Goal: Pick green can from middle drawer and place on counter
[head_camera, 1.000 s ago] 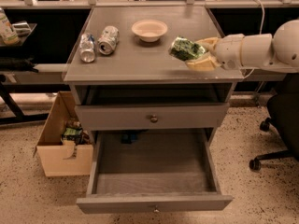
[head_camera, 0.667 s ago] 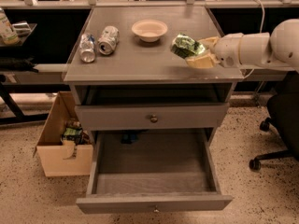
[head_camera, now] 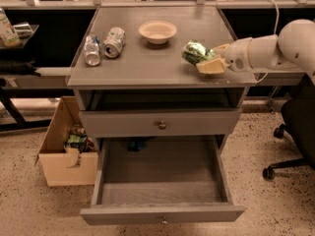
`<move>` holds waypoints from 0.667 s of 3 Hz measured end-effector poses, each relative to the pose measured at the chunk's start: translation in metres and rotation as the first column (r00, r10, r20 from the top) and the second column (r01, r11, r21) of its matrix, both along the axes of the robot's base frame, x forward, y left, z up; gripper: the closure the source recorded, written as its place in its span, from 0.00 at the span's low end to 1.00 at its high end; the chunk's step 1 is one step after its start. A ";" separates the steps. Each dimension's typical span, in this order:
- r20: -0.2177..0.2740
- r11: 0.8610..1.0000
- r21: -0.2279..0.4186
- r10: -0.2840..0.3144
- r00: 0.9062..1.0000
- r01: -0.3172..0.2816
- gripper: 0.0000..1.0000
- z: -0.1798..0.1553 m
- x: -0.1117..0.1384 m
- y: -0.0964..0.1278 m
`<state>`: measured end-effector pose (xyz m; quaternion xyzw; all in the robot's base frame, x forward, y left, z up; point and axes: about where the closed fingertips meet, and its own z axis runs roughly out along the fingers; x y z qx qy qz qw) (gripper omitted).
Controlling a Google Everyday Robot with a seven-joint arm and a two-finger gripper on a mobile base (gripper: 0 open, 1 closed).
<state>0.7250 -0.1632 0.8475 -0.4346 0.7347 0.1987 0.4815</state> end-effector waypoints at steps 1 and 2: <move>-0.062 1.000 -0.013 -0.014 0.998 0.014 0.62 -0.014 0.004 -0.002; -0.066 1.000 -0.013 -0.016 0.998 0.015 0.37 -0.015 0.004 -0.002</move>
Offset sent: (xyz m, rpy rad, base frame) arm 0.0038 -0.0015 -0.0130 -0.0116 0.0557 -0.0127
